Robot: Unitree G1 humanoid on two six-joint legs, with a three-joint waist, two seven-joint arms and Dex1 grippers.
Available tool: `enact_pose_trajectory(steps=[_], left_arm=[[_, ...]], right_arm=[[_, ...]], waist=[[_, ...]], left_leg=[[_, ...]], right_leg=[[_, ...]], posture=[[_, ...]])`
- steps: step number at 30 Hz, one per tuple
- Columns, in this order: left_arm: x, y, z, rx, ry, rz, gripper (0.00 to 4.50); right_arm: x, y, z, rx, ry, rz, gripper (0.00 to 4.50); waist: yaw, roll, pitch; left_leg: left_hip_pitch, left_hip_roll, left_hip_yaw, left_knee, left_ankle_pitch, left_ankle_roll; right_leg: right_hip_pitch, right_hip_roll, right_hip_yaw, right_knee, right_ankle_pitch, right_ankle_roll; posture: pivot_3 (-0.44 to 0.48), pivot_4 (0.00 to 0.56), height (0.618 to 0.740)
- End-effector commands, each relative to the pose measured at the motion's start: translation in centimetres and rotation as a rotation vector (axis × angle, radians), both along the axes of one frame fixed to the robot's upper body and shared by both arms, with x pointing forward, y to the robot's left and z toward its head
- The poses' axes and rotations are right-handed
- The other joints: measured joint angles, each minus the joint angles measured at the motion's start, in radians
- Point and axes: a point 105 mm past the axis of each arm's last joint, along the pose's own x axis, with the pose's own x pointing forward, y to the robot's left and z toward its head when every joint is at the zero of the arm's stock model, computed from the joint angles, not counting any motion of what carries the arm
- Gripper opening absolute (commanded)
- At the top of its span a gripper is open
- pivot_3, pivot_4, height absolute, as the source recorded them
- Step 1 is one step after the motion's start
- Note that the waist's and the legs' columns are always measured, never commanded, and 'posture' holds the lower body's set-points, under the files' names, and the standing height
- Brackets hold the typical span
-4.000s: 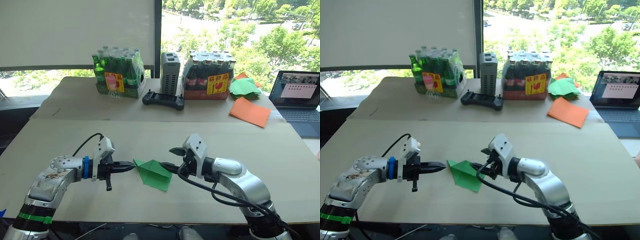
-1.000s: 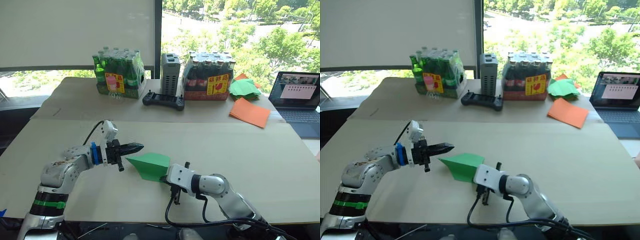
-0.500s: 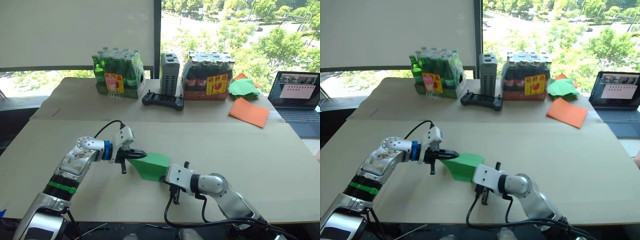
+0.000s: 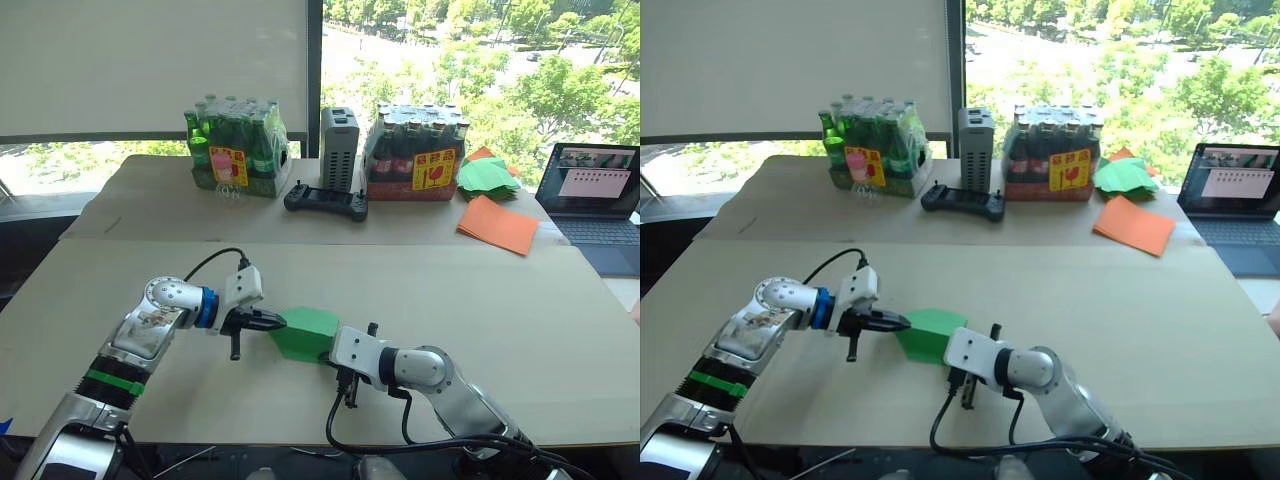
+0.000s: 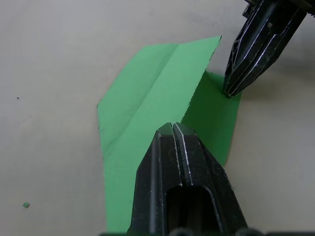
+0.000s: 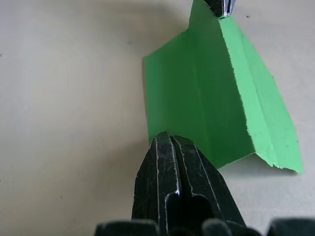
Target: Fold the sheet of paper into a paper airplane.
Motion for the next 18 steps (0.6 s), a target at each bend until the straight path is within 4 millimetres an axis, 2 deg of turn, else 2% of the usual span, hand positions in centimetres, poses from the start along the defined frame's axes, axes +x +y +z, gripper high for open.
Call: enact_pose_trajectory(steps=[1, 9, 18], left_arm=[[-0.3, 0.1, 0.5, 0.004, -0.021, -0.011, 0.0], [-0.8, 0.2, 0.1, 0.031, -0.008, -0.038, 0.0], [-1.3, -0.9, -0.7, 0.0, 0.003, -0.039, 0.0]], right_arm=[[0.1, -0.8, -1.5, -0.047, 0.056, -0.04, 0.04], [0.0, -0.9, -1.4, -0.046, 0.063, -0.039, 0.04], [-1.2, -0.7, 0.7, 0.094, 0.134, -0.084, 0.04]], waist=[[0.0, 0.0, 0.0], [0.0, 0.0, 0.0], [0.008, 0.0, 0.0]], left_leg=[[0.0, 0.0, 0.0, 0.0, 0.0, 0.0], [0.0, 0.0, 0.0, 0.0, 0.0, 0.0], [-0.003, 0.0, 0.0, 0.0, 0.0, 0.0]], right_leg=[[0.0, 0.0, 0.0, 0.0, 0.0, 0.0], [0.0, 0.0, 0.0, 0.0, 0.0, 0.0], [-0.001, 0.0, 0.0, -0.001, 0.0, 0.0]], posture=[[0.0, 0.15, 0.74], [0.0, 0.15, 0.74], [0.0, 0.15, 0.74]])
